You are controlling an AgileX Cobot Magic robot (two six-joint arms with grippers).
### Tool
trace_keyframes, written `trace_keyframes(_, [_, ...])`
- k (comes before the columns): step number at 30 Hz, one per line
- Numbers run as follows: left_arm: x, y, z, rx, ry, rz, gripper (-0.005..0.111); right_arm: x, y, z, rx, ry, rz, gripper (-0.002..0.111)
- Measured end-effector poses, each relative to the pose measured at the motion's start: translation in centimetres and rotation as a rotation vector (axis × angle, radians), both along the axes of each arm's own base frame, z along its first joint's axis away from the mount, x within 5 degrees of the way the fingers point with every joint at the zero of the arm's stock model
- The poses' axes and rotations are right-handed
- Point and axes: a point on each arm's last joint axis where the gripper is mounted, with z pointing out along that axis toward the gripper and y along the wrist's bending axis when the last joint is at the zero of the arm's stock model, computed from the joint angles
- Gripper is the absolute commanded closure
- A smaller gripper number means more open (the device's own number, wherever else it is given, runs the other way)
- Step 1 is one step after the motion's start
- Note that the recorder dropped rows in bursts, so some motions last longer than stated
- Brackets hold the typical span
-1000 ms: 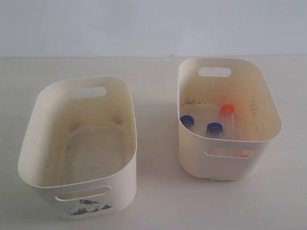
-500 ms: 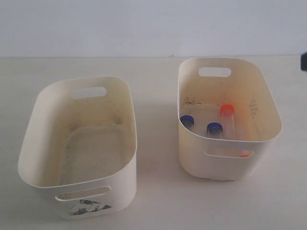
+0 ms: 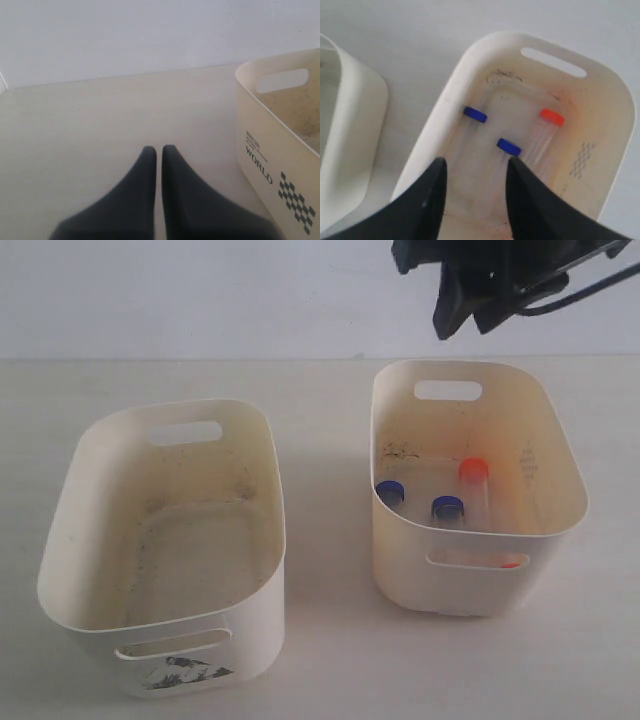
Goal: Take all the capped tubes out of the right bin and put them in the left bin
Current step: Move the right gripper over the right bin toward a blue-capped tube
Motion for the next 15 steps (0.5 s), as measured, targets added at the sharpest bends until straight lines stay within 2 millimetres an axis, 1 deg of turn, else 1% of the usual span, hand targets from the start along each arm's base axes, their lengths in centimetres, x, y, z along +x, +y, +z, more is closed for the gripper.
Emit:
trace_keyframes(1, [0.0,0.0,0.0,0.000,0.000,0.000,0.102,0.7,0.2,-0.4,-0.014,0.022,-0.006,0.064])
trace_keyframes(3, [0.0,0.0,0.0,0.000,0.000,0.000,0.102,2.3,0.5,-2.1,-0.027,0.074,-0.034,0.064])
trace_keyframes(6, [0.0,0.0,0.0,0.000,0.000,0.000,0.102,3.7,0.4,-4.6,0.017,0.174,-0.106,0.064])
trace_keyframes(9, [0.0,0.0,0.0,0.000,0.000,0.000,0.102,4.6,0.3,-6.3,0.054,0.241,-0.157,0.064])
trace_keyframes(15, [0.0,0.0,0.0,0.000,0.000,0.000,0.102,5.4,0.6,-8.2,0.065,0.300,-0.207,0.064])
